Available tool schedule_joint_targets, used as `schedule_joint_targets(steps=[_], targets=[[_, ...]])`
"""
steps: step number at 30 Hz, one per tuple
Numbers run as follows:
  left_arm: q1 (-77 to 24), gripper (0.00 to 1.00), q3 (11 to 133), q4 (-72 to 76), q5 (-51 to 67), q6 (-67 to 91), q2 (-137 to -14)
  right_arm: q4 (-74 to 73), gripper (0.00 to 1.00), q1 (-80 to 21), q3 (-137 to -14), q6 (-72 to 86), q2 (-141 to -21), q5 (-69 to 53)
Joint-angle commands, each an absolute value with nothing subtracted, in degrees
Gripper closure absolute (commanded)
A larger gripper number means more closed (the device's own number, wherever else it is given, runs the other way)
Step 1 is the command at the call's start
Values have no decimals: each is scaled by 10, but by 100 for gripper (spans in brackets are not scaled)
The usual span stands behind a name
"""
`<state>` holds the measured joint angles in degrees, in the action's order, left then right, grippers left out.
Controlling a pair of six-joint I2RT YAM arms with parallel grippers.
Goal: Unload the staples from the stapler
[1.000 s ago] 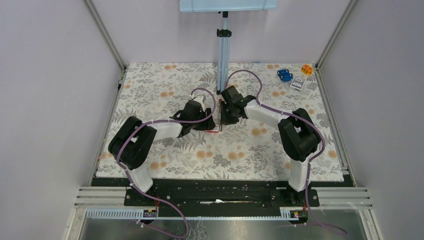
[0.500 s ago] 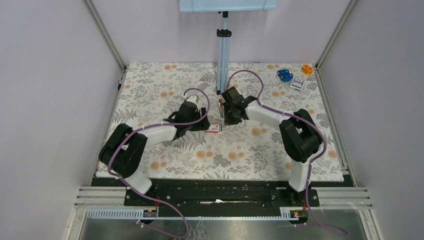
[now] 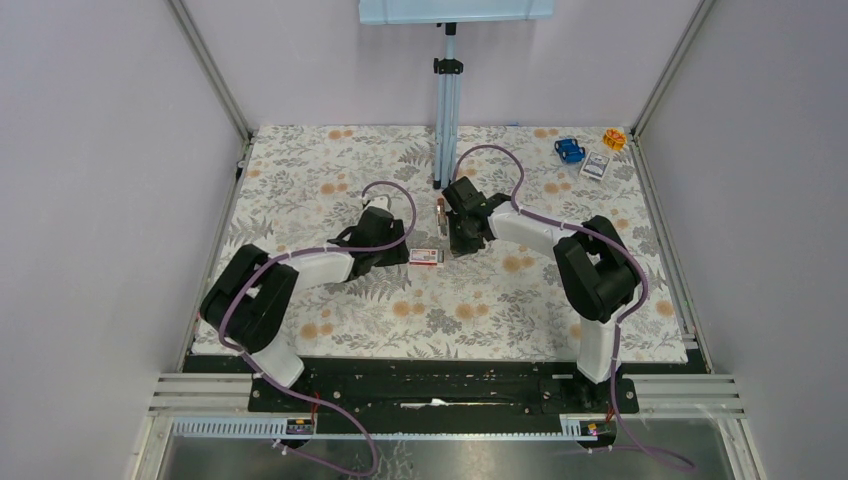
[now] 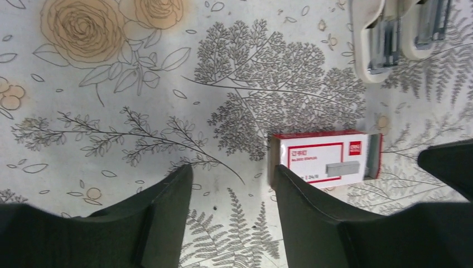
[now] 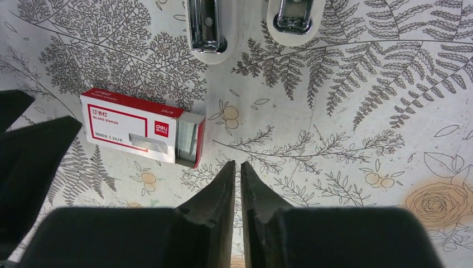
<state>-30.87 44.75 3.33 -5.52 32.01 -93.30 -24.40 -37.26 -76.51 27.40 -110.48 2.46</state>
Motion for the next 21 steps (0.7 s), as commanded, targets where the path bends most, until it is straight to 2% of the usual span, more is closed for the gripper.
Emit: schedule_joint_targets(steps=[1, 3, 8, 13, 21], targets=[[-306, 44, 467, 47, -81, 323, -944, -254, 87, -378, -767, 264, -1103, 36], [-306, 52, 469, 51, -81, 322, -951, -251, 88, -377, -766, 264, -1105, 31], [-306, 82, 465, 58, -85, 315, -962, -247, 90, -378, -764, 270, -1103, 25], [-306, 100, 463, 68, -80, 306, -974, -242, 92, -377, -763, 274, -1107, 16], [-309, 100, 468, 86, -41, 306, -1003, -230, 99, -377, -757, 289, -1113, 1]])
